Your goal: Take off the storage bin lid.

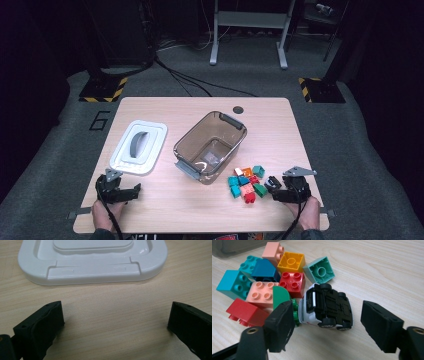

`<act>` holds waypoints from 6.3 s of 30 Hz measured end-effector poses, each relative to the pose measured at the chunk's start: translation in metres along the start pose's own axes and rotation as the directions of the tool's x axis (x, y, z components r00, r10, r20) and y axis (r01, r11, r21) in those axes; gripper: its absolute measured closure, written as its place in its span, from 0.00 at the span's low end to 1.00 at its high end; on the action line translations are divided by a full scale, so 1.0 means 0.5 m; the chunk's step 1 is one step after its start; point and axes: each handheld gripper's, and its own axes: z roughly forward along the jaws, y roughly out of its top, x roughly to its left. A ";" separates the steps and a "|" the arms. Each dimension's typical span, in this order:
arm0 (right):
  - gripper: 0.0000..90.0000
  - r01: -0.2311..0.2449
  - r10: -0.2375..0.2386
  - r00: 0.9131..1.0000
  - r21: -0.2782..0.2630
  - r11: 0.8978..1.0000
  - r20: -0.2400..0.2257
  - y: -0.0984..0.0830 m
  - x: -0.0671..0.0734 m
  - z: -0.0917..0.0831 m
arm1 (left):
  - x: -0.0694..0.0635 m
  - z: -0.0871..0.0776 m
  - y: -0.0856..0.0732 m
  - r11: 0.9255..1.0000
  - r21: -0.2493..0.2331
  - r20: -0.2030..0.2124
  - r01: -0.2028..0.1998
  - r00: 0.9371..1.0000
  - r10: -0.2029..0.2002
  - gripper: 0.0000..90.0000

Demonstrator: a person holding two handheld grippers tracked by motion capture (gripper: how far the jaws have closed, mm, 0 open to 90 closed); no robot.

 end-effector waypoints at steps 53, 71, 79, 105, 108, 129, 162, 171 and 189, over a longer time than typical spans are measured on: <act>0.47 0.057 -0.065 0.991 0.073 0.996 0.113 0.022 0.013 0.045 | 0.000 0.000 0.000 1.000 0.000 0.000 -0.001 1.000 0.001 0.00; 0.60 -0.153 0.153 0.988 -0.057 0.987 -0.011 0.017 -0.055 0.011 | 0.000 0.000 0.000 1.000 -0.002 0.000 0.000 1.000 0.000 0.00; 0.60 -0.137 0.138 0.990 -0.033 0.990 0.036 0.029 -0.046 0.017 | 0.000 0.000 0.000 1.000 0.000 0.001 -0.001 1.000 0.001 0.00; 0.60 -0.208 0.212 0.977 -0.110 0.972 0.025 0.059 -0.056 -0.011 | -0.001 0.000 0.000 1.000 -0.004 0.001 0.003 1.000 -0.003 0.00; 0.60 -0.205 0.209 0.978 -0.117 0.972 0.018 0.073 -0.055 -0.017 | 0.000 0.000 0.000 1.000 -0.002 0.000 0.000 1.000 0.000 0.00; 0.60 -0.164 0.162 0.987 -0.155 0.974 -0.021 0.177 -0.042 -0.048 | -0.001 0.002 0.002 1.000 -0.003 -0.006 0.008 1.000 -0.008 0.00; 0.60 -0.086 0.069 0.993 -0.200 0.976 -0.091 0.373 0.009 -0.066 | 0.001 0.003 0.003 1.000 -0.002 -0.005 0.003 1.000 -0.003 0.01; 0.60 -0.081 0.059 0.990 -0.187 0.979 -0.125 0.405 0.029 -0.046 | 0.001 0.003 0.003 1.000 -0.004 -0.005 0.004 1.000 -0.004 0.01; 0.60 -0.092 0.071 0.984 -0.123 0.988 -0.165 0.428 0.045 0.025 | 0.001 0.003 0.003 1.000 -0.004 -0.005 0.004 1.000 -0.004 0.01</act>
